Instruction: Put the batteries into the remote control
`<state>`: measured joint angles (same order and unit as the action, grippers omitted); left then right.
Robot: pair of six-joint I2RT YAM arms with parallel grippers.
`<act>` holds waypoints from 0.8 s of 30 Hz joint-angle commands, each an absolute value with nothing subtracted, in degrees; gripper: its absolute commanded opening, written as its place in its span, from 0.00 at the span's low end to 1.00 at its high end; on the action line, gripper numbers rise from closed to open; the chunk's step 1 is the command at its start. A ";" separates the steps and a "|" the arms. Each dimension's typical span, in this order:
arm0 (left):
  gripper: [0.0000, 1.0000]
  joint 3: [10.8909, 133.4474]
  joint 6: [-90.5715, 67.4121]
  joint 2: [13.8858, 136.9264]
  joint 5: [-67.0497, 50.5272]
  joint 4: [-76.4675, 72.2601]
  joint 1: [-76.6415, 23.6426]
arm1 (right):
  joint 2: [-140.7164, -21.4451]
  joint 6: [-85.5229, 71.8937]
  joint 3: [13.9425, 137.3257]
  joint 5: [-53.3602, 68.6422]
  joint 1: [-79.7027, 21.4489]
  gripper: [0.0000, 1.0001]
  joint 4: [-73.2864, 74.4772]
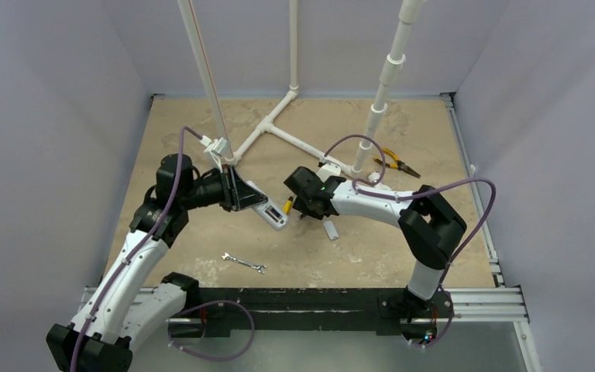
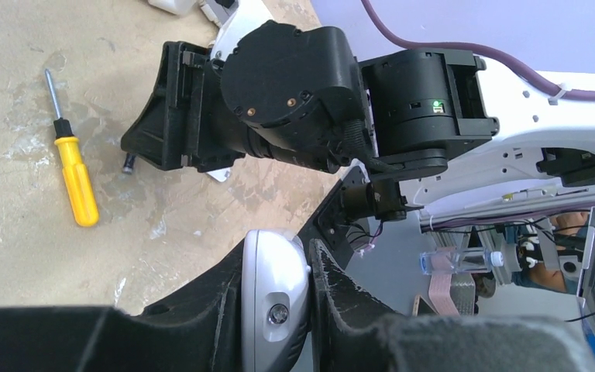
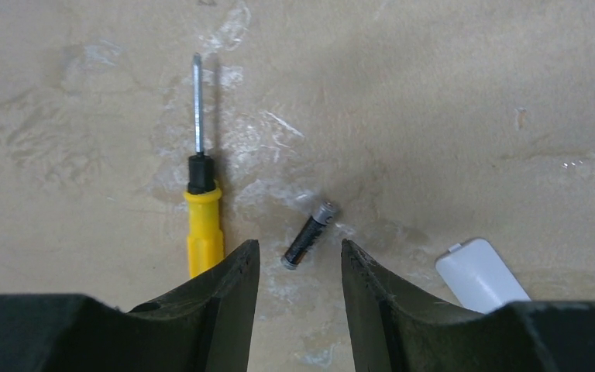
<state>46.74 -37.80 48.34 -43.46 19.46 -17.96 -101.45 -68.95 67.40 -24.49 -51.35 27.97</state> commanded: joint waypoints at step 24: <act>0.00 46.85 -37.70 45.85 -45.09 16.92 -15.58 | -106.98 -74.29 73.09 -26.28 -51.51 0.29 36.22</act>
<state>46.72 -37.87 46.72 -44.01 19.40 -16.14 -106.21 -73.19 69.87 -23.42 -51.37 34.04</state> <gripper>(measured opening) 0.259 0.318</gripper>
